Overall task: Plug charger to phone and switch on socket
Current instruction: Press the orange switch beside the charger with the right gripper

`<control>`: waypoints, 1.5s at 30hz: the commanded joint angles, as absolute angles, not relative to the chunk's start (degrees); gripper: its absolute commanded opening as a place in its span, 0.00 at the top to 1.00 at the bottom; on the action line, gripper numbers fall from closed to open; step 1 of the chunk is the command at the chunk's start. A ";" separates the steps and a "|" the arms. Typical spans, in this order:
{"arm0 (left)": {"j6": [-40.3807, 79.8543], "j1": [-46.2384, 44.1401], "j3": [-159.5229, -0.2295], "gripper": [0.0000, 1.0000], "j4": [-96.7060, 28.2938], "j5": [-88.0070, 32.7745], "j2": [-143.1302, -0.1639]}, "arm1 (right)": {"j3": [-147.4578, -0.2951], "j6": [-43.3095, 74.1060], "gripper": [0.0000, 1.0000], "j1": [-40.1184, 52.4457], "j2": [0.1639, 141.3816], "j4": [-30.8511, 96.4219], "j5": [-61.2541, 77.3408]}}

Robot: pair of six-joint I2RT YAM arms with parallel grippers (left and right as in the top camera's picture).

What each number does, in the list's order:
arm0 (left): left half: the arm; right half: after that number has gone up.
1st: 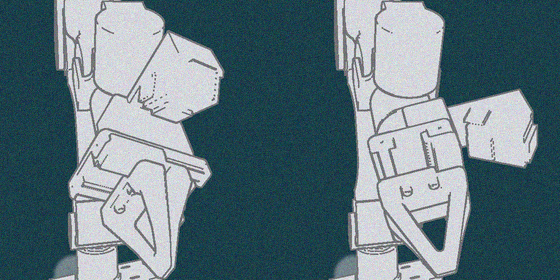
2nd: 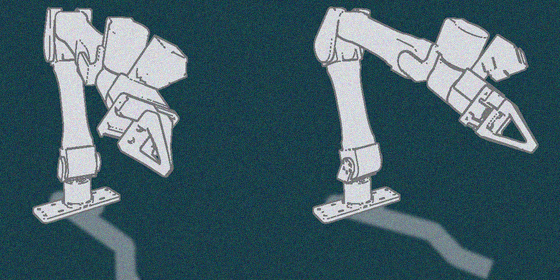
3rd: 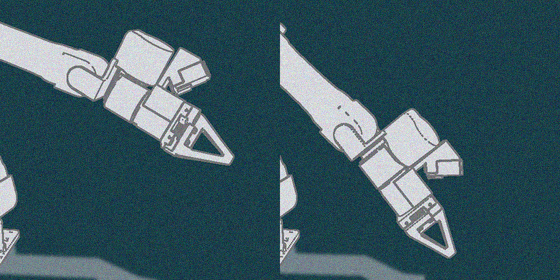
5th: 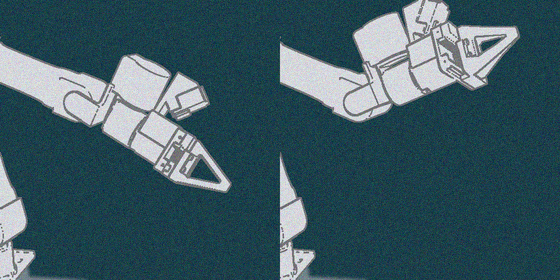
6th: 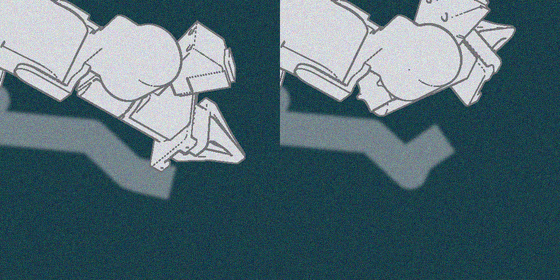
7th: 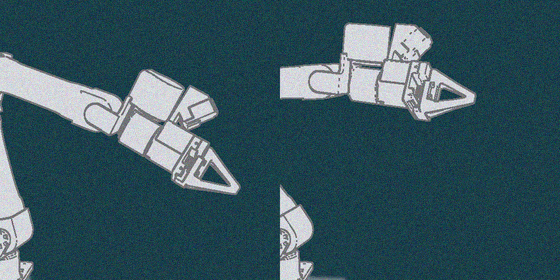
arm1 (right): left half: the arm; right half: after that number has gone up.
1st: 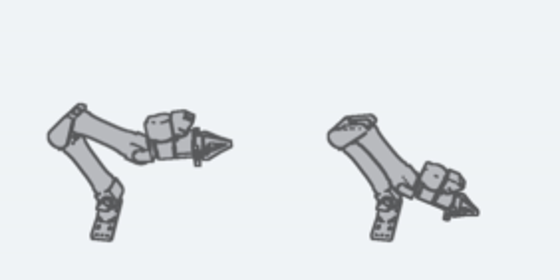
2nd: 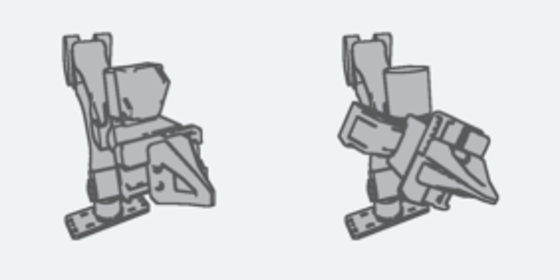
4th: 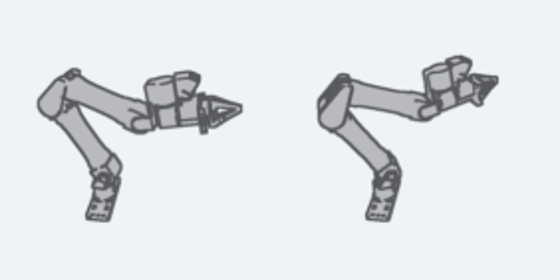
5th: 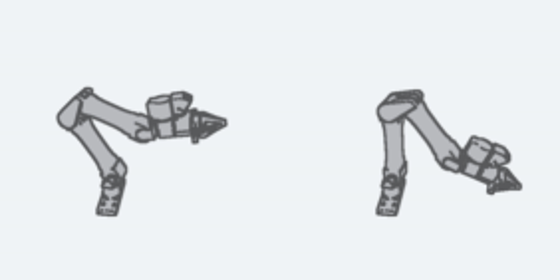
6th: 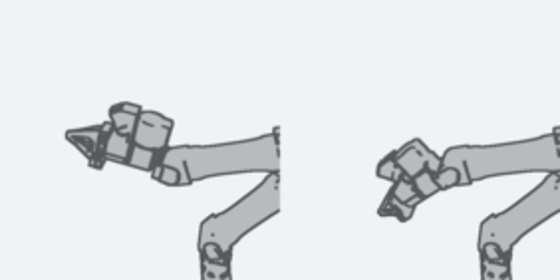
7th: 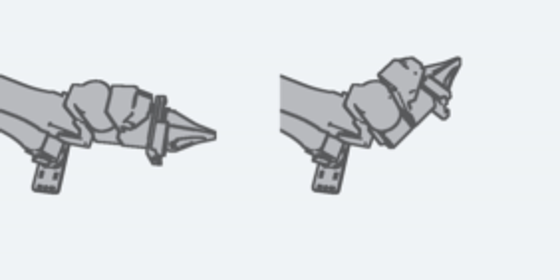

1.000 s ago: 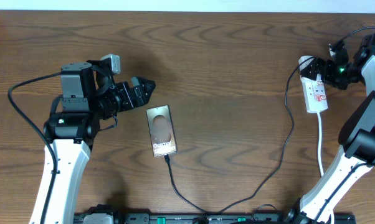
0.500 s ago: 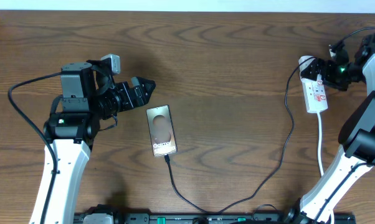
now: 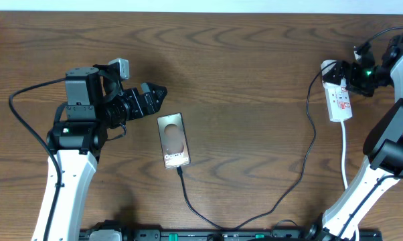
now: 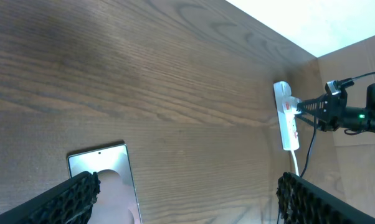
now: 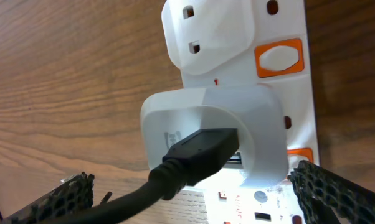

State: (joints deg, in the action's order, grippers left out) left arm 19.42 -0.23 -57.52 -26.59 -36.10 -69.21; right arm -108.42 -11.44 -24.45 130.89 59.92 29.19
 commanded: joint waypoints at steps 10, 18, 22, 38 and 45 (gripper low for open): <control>18.46 -0.23 -58.63 0.07 -26.57 -36.67 -68.86 | -108.47 -9.17 0.01 -21.74 131.96 60.01 32.21; 18.46 -0.25 -58.63 0.07 -26.57 -36.67 -68.86 | -107.22 -8.99 0.01 -21.65 132.03 59.77 34.48; 18.46 -0.25 -58.63 0.07 -26.57 -36.67 -68.86 | -106.43 -8.99 0.01 -21.65 132.03 59.11 34.92; 18.46 -0.23 -58.63 0.07 -26.57 -36.67 -68.86 | -105.93 -8.99 0.01 -21.65 132.14 59.18 38.11; 18.46 -0.25 -58.63 0.07 -26.57 -36.67 -68.86 | -105.80 -8.93 0.01 -21.76 132.14 58.92 37.41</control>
State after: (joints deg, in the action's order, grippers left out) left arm 19.42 -0.23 -57.54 -26.59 -36.10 -69.21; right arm -107.24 -9.45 -23.55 130.89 58.39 30.37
